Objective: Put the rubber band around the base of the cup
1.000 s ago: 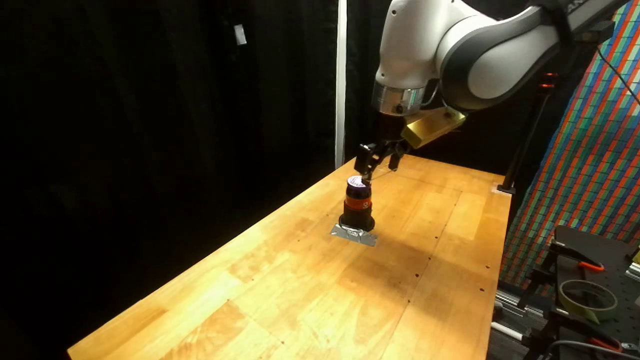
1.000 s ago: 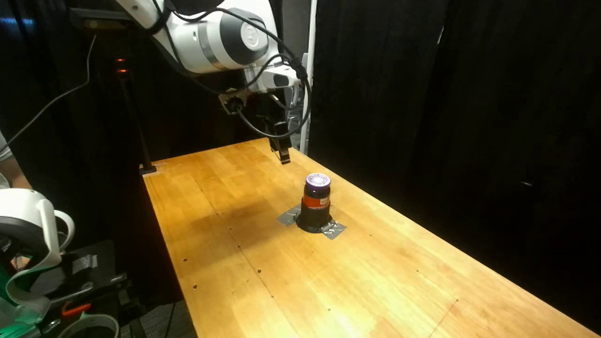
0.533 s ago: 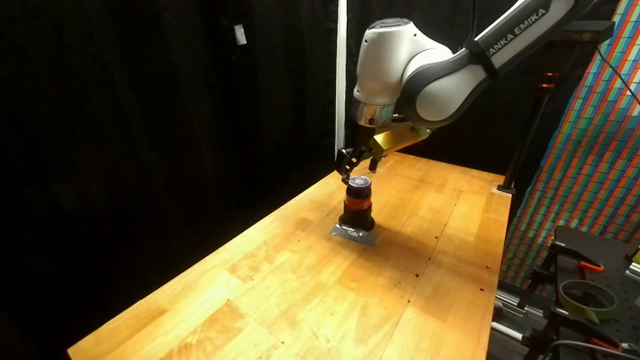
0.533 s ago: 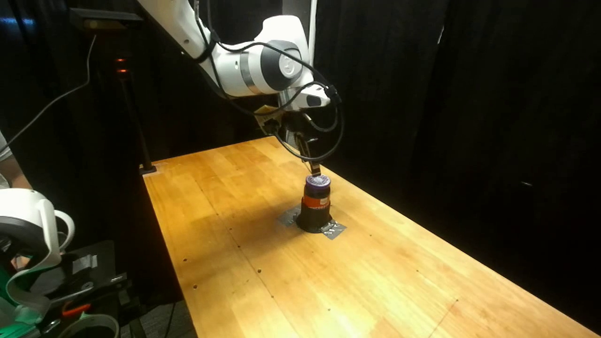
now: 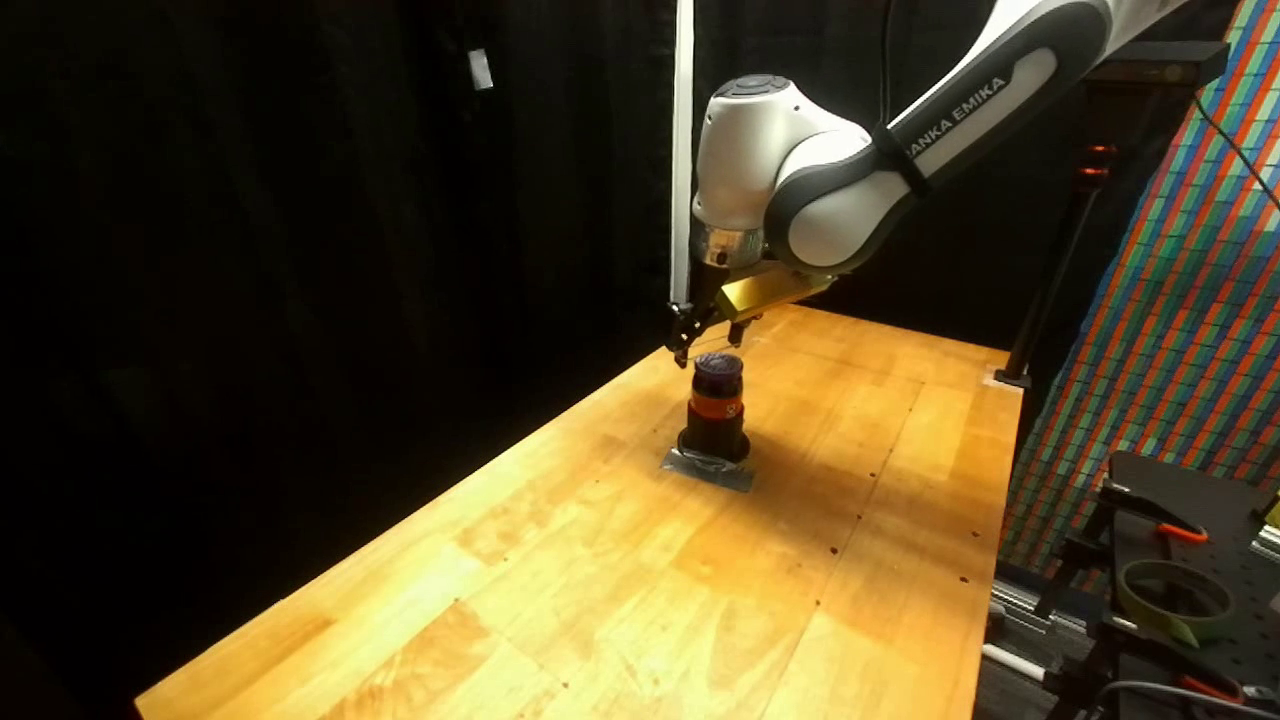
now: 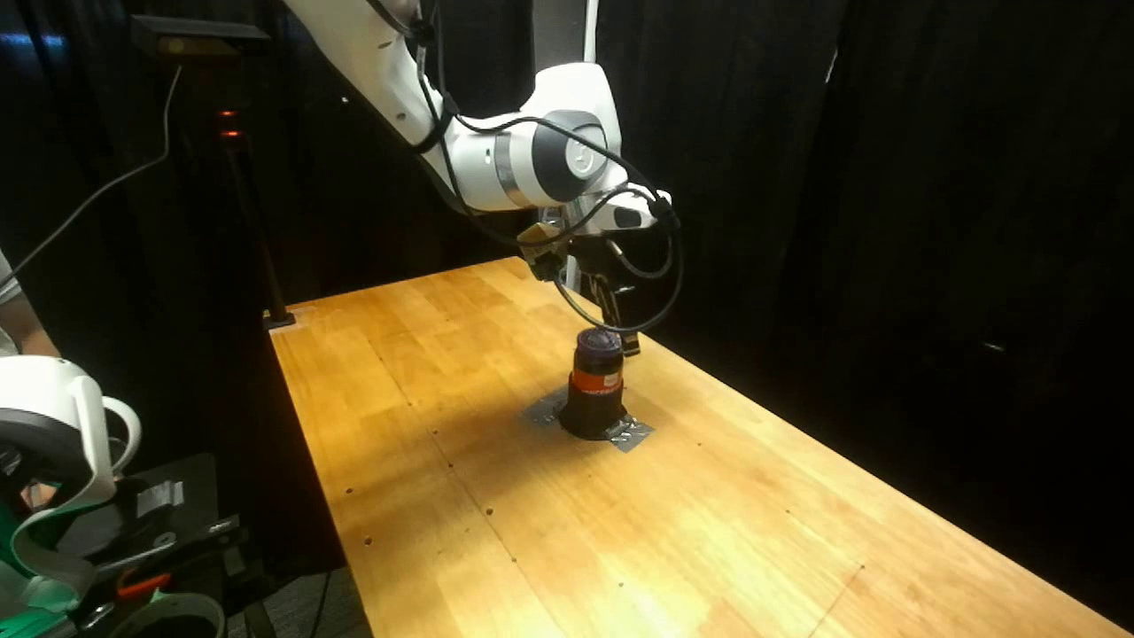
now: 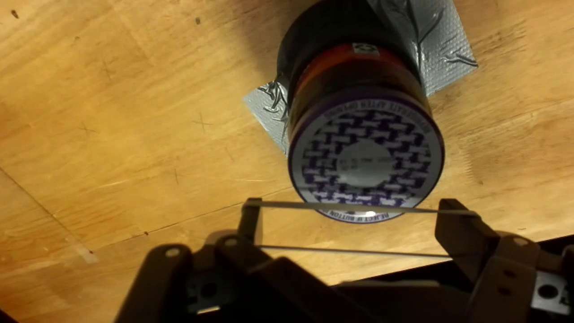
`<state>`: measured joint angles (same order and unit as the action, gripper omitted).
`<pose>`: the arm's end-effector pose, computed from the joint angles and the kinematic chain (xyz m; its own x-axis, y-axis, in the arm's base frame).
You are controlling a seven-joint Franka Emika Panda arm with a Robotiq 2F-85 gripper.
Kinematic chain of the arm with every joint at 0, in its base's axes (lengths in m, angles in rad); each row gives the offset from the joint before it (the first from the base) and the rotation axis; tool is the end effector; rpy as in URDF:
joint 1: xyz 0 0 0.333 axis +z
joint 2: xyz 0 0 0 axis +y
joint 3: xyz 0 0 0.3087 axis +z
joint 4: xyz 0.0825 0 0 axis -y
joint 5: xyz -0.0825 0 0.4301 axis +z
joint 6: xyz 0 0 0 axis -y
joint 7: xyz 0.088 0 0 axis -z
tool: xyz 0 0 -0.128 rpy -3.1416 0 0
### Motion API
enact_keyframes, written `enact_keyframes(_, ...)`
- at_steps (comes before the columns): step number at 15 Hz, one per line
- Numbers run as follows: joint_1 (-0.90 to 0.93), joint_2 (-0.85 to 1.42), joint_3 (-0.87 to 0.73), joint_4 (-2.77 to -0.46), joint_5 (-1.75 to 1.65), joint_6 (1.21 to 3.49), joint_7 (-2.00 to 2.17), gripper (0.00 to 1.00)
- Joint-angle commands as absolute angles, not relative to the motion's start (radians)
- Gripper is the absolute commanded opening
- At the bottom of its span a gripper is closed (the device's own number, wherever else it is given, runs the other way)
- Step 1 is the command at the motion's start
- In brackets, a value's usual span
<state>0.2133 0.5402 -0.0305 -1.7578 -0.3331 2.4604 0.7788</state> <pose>0.7023 0.1271 0.2197 0.9093 -0.3151 0.2717 -0.3514 -0.9313 0.0959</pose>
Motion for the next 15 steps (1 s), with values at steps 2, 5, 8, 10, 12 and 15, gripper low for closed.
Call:
enact_keyframes(2,0.23,0.61,-0.045,-1.676,-0.265,2.439,0.76,1.0)
enact_keyframes(5,0.217,0.63,-0.035,-1.667,-0.212,2.407,0.732,1.0)
enact_keyframes(8,0.207,0.623,-0.031,-1.678,-0.165,2.35,0.696,1.0)
enact_keyframes(10,0.206,0.598,-0.034,-1.704,-0.151,2.341,0.687,1.0)
enact_keyframes(12,0.208,0.562,-0.039,-1.746,-0.145,2.359,0.696,1.0)
enact_keyframes(15,0.202,0.514,-0.029,-1.809,-0.129,2.378,0.686,1.0)
